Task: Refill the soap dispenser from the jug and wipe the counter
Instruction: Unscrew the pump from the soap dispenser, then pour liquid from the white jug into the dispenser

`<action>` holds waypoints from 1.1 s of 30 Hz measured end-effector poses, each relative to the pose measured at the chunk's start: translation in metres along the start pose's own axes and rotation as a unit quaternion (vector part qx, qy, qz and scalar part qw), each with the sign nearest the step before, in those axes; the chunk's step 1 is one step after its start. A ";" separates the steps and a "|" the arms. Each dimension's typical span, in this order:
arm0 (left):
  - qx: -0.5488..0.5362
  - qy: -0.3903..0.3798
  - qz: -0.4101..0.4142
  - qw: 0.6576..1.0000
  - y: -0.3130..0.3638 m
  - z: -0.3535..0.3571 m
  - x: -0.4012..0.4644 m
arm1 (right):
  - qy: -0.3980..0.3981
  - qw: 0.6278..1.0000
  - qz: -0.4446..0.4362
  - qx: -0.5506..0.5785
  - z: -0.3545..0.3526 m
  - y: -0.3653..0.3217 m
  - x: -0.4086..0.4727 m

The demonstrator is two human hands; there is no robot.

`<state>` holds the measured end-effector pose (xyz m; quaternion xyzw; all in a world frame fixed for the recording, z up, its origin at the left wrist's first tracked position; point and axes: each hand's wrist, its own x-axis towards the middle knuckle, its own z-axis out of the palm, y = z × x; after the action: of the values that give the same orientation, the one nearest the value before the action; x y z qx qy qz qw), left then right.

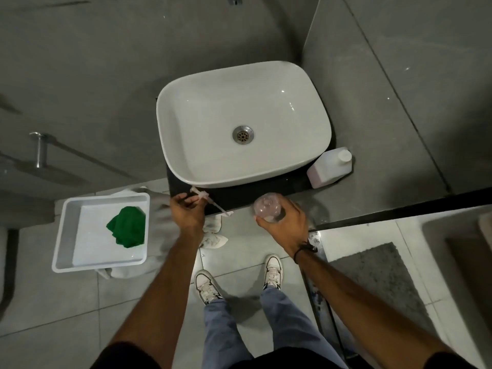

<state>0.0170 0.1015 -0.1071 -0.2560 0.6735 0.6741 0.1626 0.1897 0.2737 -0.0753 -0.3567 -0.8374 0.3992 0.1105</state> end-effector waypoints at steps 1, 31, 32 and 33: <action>0.004 0.019 -0.006 1.000 -0.003 0.004 0.001 | 0.012 1.000 -0.003 0.014 0.000 -0.002 0.003; 0.021 0.136 -0.047 0.989 -0.031 0.002 -0.034 | 0.061 0.988 0.071 0.119 0.026 -0.005 0.029; 0.030 0.129 -0.036 0.991 -0.032 0.000 -0.038 | 0.059 0.987 0.078 0.126 0.029 -0.005 0.031; 0.042 0.119 -0.025 0.992 -0.034 -0.002 -0.042 | 0.056 0.986 0.084 0.130 0.031 -0.004 0.033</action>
<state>0.0708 0.1064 -0.1111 -0.3445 0.7088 0.6059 0.1086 0.1496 0.2762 -0.0956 -0.4304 -0.7379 0.4917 0.1688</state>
